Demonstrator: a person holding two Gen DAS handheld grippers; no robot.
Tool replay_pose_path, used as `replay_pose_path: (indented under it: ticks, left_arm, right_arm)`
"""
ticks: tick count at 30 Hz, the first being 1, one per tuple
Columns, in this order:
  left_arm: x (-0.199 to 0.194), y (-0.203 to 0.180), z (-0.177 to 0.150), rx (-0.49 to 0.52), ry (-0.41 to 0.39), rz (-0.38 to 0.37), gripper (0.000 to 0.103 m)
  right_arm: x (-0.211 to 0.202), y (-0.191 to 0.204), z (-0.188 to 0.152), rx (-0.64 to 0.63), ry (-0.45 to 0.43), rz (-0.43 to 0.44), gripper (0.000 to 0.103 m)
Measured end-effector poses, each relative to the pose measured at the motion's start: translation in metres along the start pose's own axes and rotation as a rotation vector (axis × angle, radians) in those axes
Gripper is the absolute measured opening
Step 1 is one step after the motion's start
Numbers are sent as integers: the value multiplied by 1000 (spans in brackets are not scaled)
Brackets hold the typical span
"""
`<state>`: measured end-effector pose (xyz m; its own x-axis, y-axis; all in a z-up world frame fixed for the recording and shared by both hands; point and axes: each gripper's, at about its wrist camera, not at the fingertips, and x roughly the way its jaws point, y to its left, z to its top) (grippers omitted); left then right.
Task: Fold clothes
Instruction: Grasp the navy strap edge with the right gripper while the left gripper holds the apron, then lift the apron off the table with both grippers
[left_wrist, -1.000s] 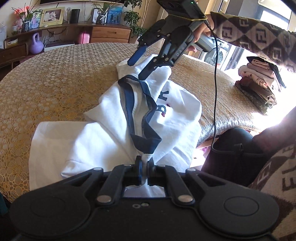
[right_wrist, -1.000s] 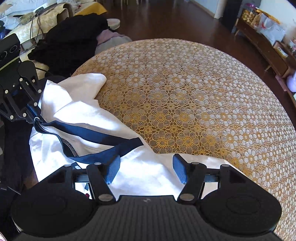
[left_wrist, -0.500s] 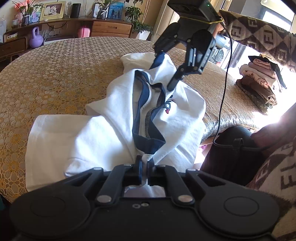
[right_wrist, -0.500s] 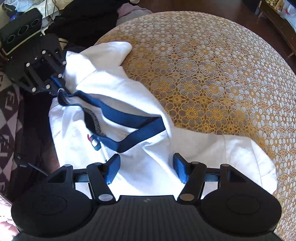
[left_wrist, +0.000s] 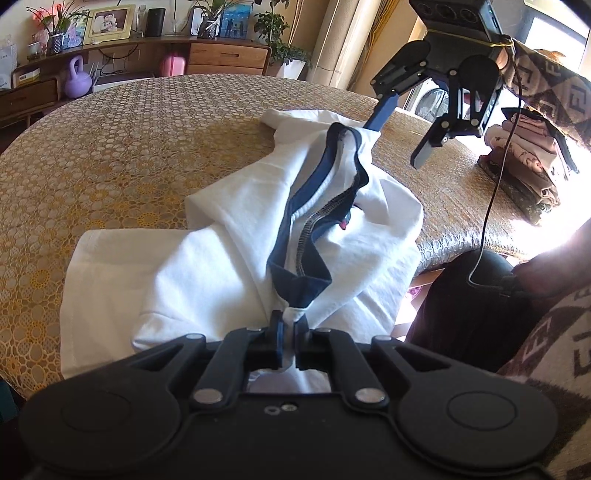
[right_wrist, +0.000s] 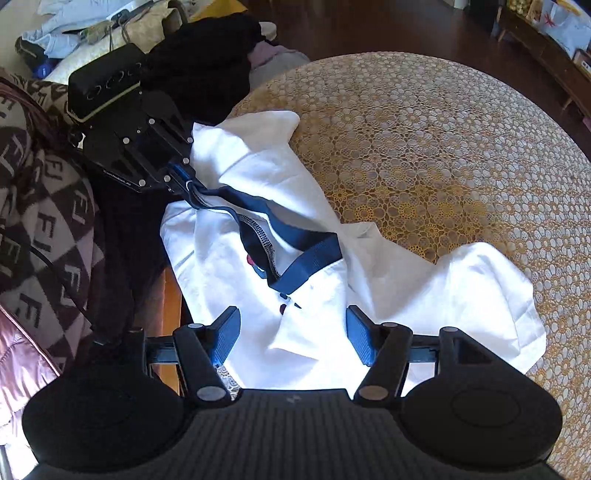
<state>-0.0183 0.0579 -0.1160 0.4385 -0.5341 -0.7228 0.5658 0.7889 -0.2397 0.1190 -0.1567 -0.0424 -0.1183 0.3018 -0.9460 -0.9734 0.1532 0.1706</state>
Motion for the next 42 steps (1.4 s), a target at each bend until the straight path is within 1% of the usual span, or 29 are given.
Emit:
replay_pose_path:
  ticks: [5, 7, 9, 10, 13, 15, 17, 18, 20, 22, 25, 28, 29, 30, 32, 33, 34, 35, 39, 42]
  left_arm:
    - [1, -1, 0, 4, 2, 4, 103]
    - [0, -2, 0, 5, 3, 8, 103]
    - [0, -3, 1, 8, 4, 11, 103]
    - [0, -3, 1, 10, 5, 13, 103]
    - [-1, -3, 1, 9, 4, 18, 103]
    - [-1, -3, 1, 7, 5, 19, 103]
    - [0, -3, 1, 8, 7, 20, 103]
    - [0, -3, 2, 10, 8, 20, 103]
    - [1, -3, 3, 12, 10, 21, 103]
    - [1, -4, 3, 14, 10, 23, 103]
    - [1, -5, 4, 15, 10, 27, 103]
    - [0, -6, 4, 14, 1, 35, 103]
    - [0, -6, 4, 12, -4, 40, 103]
    - [0, -6, 5, 11, -10, 44, 103]
    - [-1, -7, 6, 8, -28, 57, 103]
    - [-3, -7, 7, 11, -41, 66, 103]
    - [-5, -8, 9, 15, -56, 77, 103]
    - [-8, -10, 11, 23, -78, 98, 103]
    - [-26, -9, 29, 26, -184, 187, 103]
    - [-43, -8, 55, 54, -262, 280, 103]
  right_arm:
    - [4, 9, -12, 8, -3, -7, 61]
    - [-2, 8, -13, 9, -59, -53, 61]
    - [-8, 6, -11, -8, -117, -121, 61]
    - [-8, 7, -10, -32, -120, -148, 61]
    - [4, 16, -10, -120, -58, -175, 61]
    - [9, 25, -15, -171, -40, -195, 61]
    - [13, 31, -20, -191, -63, -235, 61]
    - [15, 33, -21, -194, -78, -258, 59]
    - [19, 35, -21, -194, -109, -305, 42]
    - [23, 36, -21, -194, -142, -353, 36]
    - [24, 37, -19, -160, -219, -372, 36]
    - [22, 37, -19, -102, -274, -393, 36]
    - [21, 36, -19, -82, -292, -401, 29]
    - [20, 36, -20, -62, -309, -409, 25]
    - [18, 35, -20, -22, -344, -425, 14]
    - [17, 35, -20, -2, -361, -433, 13]
    - [16, 35, -21, 19, -378, -441, 8]
    - [13, 35, -21, 41, -401, -457, 6]
    - [-13, 39, -15, 100, -491, -541, 5]
    - [-35, 42, -9, 131, -556, -603, 5]
